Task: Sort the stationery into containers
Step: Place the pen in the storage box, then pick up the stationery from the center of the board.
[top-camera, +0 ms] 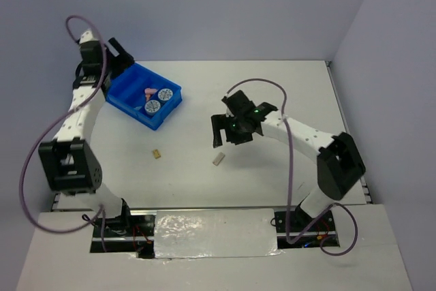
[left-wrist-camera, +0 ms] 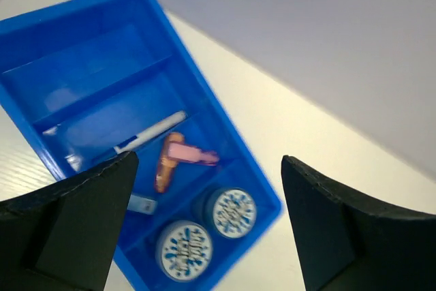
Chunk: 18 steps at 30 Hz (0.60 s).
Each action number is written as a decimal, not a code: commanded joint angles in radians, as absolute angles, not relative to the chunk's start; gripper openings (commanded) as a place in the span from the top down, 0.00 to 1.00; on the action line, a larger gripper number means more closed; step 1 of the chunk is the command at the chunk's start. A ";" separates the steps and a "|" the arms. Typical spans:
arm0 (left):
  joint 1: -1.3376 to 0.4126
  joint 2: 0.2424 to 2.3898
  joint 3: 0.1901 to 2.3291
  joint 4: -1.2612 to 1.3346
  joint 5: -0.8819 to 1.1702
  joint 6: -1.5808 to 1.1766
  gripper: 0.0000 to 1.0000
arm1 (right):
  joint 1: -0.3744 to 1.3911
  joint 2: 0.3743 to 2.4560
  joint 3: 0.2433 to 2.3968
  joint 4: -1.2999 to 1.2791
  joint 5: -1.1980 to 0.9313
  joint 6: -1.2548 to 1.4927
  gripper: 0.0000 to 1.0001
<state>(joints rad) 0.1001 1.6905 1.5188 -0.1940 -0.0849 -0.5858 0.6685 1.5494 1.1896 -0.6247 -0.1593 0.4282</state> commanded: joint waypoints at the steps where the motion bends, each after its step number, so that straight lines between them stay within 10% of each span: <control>1: 0.173 1.490 1.287 -0.032 0.116 -0.828 0.01 | 0.730 1.649 1.299 -0.641 0.014 0.538 0.06; 18: 0.052 1.168 1.264 -0.646 0.005 -0.503 0.01 | 0.877 1.896 1.290 -0.783 0.212 1.071 0.34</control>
